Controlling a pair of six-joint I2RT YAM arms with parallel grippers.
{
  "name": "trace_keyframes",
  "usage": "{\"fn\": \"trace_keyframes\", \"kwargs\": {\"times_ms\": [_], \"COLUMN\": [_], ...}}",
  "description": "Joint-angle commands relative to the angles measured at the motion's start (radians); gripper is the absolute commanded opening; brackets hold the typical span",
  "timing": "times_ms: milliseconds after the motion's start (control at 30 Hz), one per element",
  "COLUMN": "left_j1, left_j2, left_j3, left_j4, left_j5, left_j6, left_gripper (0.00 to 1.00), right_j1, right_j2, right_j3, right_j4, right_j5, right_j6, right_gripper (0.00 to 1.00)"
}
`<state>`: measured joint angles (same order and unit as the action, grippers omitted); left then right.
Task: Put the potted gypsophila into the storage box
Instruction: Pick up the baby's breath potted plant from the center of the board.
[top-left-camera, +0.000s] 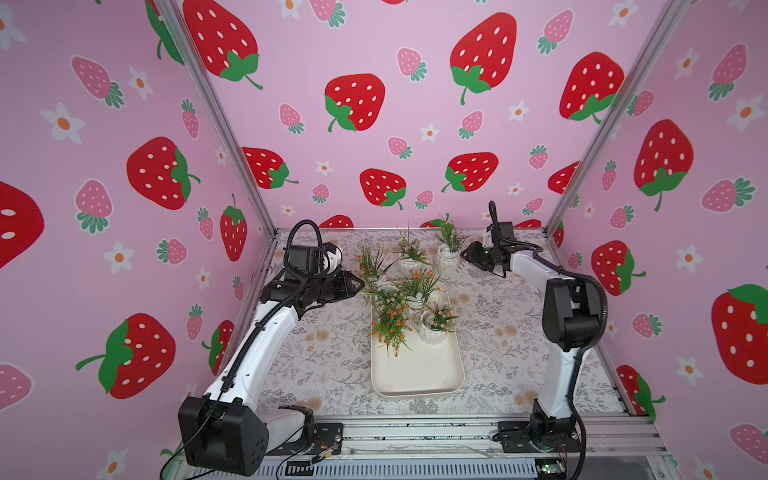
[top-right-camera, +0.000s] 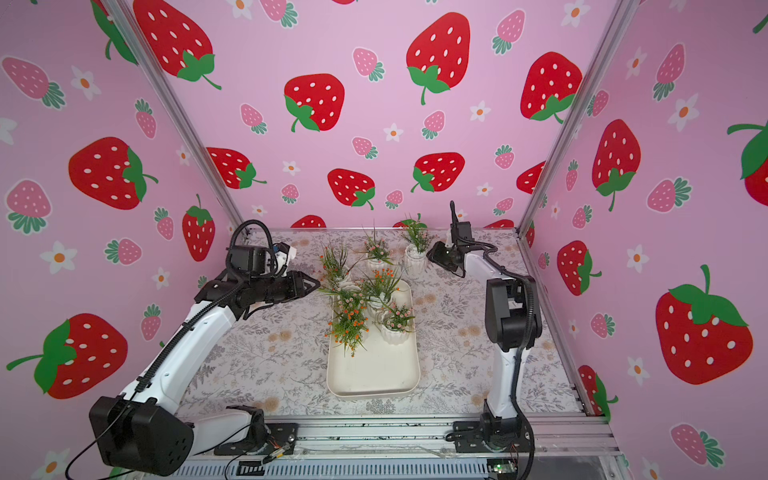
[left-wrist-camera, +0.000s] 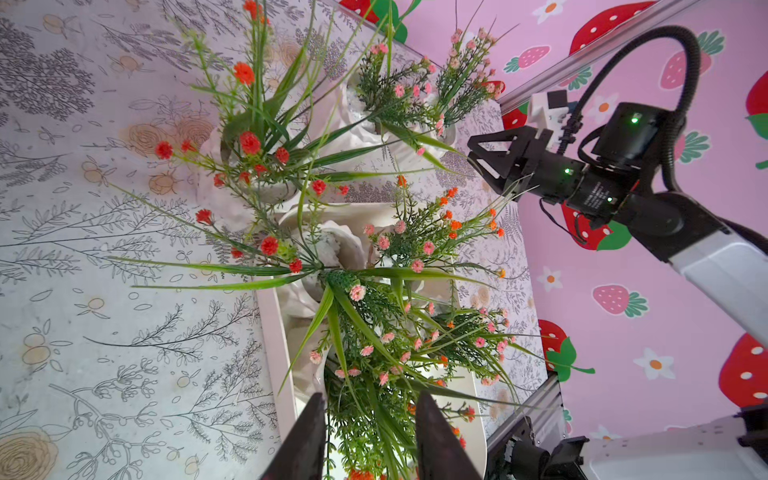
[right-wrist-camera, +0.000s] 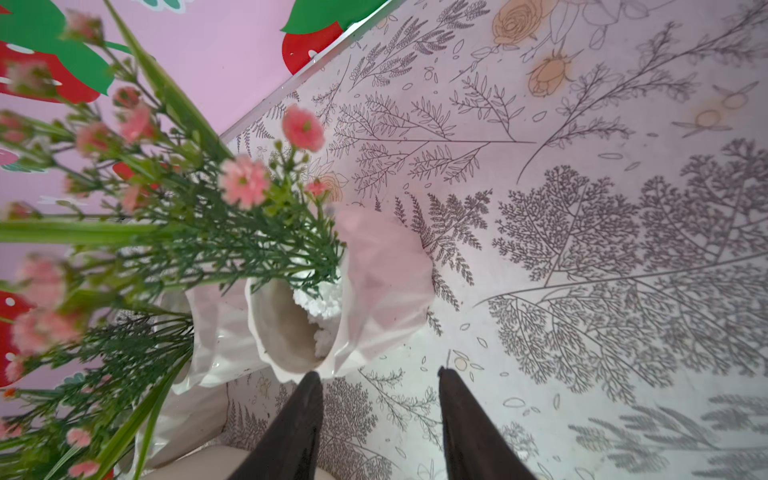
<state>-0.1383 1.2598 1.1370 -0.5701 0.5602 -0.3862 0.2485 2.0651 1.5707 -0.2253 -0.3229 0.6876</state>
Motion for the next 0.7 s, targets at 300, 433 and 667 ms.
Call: {"fn": "trace_keyframes", "kwargs": {"times_ms": [300,433,667], "left_j1": [0.001,-0.004,-0.010], "left_j2": [-0.015,-0.053,-0.112], "left_j3": [-0.037,-0.074,-0.133], "left_j4": [0.079,0.135,0.218], "left_j5": [0.009,-0.021,-0.055], "left_j6": [-0.002,0.010,0.039], "left_gripper": [0.38,0.38,0.38], "right_j1": [0.027,0.034,0.037], "right_j2": [0.124,0.139,0.153], "right_j3": [0.167,0.182,0.204], "right_j4": [-0.059,-0.080,-0.128], "right_j5": [0.033,0.052,0.051], "right_j6": [0.026,0.015,-0.018], "right_gripper": [0.42,0.39,0.28]}}
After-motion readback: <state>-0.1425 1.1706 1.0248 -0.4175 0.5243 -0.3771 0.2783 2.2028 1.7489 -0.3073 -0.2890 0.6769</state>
